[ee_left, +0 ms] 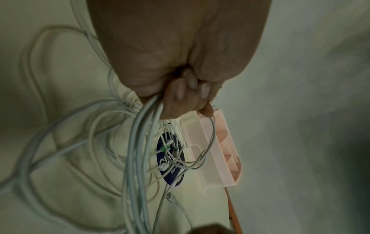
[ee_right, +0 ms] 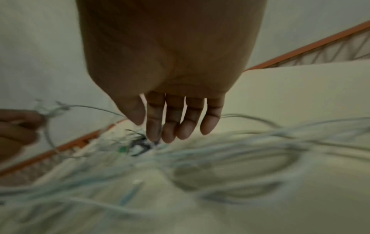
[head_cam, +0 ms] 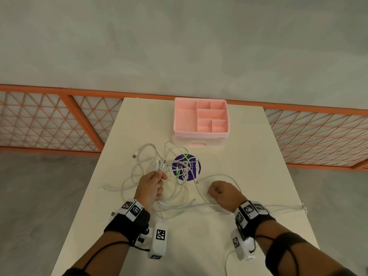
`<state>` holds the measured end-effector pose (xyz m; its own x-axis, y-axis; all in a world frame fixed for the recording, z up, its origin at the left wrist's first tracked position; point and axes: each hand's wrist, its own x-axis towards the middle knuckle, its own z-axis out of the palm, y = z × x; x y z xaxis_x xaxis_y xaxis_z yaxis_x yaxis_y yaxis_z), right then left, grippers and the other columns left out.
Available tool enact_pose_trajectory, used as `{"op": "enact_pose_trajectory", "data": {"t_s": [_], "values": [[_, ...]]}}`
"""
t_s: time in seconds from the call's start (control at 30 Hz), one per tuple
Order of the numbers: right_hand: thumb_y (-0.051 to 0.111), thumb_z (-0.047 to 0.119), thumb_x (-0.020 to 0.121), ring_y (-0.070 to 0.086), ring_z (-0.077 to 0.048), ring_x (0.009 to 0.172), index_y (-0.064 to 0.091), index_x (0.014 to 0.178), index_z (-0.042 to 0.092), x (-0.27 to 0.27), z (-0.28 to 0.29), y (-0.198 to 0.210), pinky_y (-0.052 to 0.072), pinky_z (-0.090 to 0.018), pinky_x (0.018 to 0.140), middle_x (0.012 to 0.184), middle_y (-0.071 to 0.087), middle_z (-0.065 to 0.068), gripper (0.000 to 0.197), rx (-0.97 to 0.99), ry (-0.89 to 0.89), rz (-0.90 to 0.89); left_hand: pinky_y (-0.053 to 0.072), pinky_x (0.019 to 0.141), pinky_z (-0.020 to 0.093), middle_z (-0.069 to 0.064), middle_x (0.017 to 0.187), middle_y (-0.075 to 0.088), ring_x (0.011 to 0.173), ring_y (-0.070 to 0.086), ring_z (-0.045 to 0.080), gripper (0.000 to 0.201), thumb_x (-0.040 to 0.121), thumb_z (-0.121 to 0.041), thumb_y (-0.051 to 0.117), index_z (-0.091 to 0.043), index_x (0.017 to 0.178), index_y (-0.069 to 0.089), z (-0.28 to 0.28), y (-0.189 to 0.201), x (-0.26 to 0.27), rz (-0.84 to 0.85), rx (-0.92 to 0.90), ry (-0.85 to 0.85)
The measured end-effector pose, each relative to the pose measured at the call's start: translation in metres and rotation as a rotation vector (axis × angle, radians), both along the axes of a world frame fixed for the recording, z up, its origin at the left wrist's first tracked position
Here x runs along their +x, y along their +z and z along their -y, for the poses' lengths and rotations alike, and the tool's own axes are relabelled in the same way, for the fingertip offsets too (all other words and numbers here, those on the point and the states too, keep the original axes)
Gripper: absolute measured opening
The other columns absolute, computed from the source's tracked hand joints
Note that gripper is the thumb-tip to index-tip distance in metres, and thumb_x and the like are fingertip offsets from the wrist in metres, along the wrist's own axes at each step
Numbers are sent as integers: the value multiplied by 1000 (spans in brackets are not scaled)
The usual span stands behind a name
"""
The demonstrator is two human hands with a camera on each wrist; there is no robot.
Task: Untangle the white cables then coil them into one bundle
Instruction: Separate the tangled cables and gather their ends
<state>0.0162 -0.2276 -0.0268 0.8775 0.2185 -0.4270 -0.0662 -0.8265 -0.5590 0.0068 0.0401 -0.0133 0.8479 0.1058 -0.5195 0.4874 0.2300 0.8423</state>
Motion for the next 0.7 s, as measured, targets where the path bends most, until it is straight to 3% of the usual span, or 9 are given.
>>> {"op": "enact_pose_trajectory", "data": {"t_s": [0.13, 0.23, 0.37, 0.53, 0.6, 0.7], "values": [[46, 20, 98, 60, -13, 94, 70, 109, 17, 6, -60, 7, 43, -24, 83, 111, 70, 0, 27, -8, 264, 48, 24, 40, 17, -1, 53, 38, 38, 28, 9, 32, 106, -23, 43, -6, 83, 58, 4, 0, -1, 4, 6, -18], [44, 15, 97, 61, -23, 109, 68, 116, 12, 9, -96, -1, 47, -32, 94, 121, 65, -6, 31, -73, 399, 52, 27, 42, 20, 1, 57, 41, 39, 31, 10, 31, 106, -23, 42, -6, 85, 58, 4, 4, -5, 12, 18, -22], [49, 7, 92, 60, -34, 111, 57, 117, 7, 10, -115, -9, 49, -38, 91, 121, 57, -15, 26, -296, 437, 48, 30, 43, 21, 2, 57, 44, 40, 34, 12, 31, 106, -23, 43, -5, 86, 58, 3, 9, -10, 6, 0, -11], [55, 7, 90, 60, -36, 111, 55, 118, 9, 8, -115, -12, 50, -40, 88, 119, 58, -16, 28, -440, 534, 43, 30, 42, 21, 3, 57, 44, 38, 34, 11, 32, 106, -23, 44, -4, 83, 57, 2, 13, -12, 29, -23, -6], [51, 11, 89, 62, -37, 104, 55, 111, 12, 10, -112, -6, 50, -40, 81, 111, 61, -16, 22, -426, 544, 64, 29, 41, 21, 3, 57, 44, 38, 35, 11, 32, 106, -23, 44, -3, 84, 57, 2, 17, -11, 54, -21, -7], [51, 16, 83, 62, -32, 86, 52, 93, 20, 20, -99, 17, 47, -34, 71, 91, 63, -9, 10, -250, 467, 127, 29, 40, 20, 2, 56, 45, 38, 35, 11, 33, 106, -23, 43, -4, 83, 57, 1, 24, -6, 90, -35, 12]]}}
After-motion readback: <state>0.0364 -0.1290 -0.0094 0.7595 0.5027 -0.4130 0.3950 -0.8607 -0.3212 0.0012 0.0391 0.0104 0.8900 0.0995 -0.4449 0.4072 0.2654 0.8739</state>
